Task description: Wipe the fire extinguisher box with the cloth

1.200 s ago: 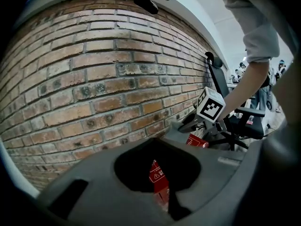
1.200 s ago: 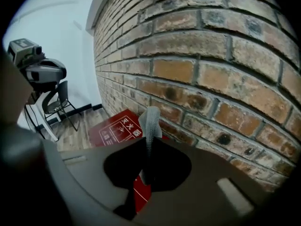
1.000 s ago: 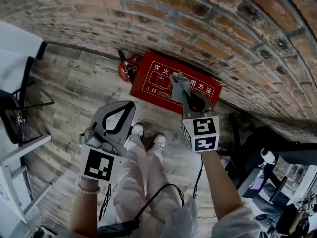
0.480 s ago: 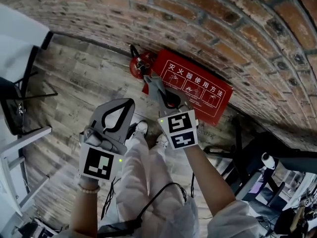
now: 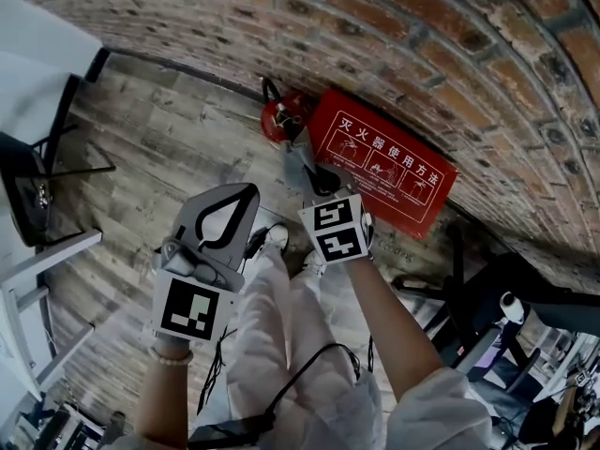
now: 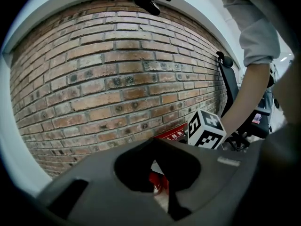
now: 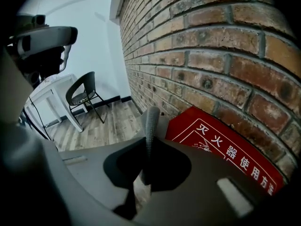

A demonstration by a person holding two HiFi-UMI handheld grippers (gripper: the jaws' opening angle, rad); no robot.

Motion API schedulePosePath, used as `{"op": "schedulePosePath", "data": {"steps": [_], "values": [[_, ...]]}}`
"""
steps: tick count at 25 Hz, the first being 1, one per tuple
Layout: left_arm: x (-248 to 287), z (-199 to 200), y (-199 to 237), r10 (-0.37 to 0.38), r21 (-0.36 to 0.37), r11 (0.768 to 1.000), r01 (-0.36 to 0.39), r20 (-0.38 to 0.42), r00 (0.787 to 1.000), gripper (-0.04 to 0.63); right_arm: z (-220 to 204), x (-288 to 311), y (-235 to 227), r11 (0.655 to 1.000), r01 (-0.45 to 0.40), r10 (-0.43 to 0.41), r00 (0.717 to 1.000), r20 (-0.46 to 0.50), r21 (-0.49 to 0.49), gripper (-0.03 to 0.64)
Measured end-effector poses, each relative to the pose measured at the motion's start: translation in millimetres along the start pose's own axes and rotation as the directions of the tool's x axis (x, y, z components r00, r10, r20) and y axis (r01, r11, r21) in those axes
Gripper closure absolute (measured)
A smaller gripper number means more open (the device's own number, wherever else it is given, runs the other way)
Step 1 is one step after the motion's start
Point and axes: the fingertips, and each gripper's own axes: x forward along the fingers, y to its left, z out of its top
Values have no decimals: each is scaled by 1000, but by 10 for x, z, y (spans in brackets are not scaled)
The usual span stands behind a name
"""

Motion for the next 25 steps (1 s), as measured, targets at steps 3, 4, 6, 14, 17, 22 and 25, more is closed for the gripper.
{"op": "schedulePosePath", "data": {"steps": [3, 4, 6, 14, 17, 22, 25], "values": [[-8, -28, 10, 0, -4, 1000, 0, -2, 1000, 598, -63, 91, -18, 1000, 11, -11, 1000, -28, -7, 598], [-8, -30, 12, -1, -4, 1000, 1, -1, 1000, 598, -74, 113, -26, 1000, 14, -14, 999, -33, -7, 598], [-7, -35, 16, -3, -3, 1000, 3, 0, 1000, 598, -96, 144, -35, 1000, 18, -18, 999, -43, -2, 598], [42, -37, 9, -15, -2, 1000, 15, -3, 1000, 598, -111, 158, -37, 1000, 22, -22, 999, -45, 1, 598], [61, -32, 2, -17, 0, 1000, 17, -3, 1000, 598, -115, 158, -40, 1000, 24, -24, 999, -41, 3, 598], [81, -21, -17, -24, 2, 1000, 24, -5, 1000, 598, -111, 151, -36, 1000, 23, -23, 999, -38, 8, 598], [111, -7, -45, -29, 8, 1000, 29, -6, 1000, 598, -128, 145, -53, 1000, 24, -23, 999, -36, 10, 598]]}}
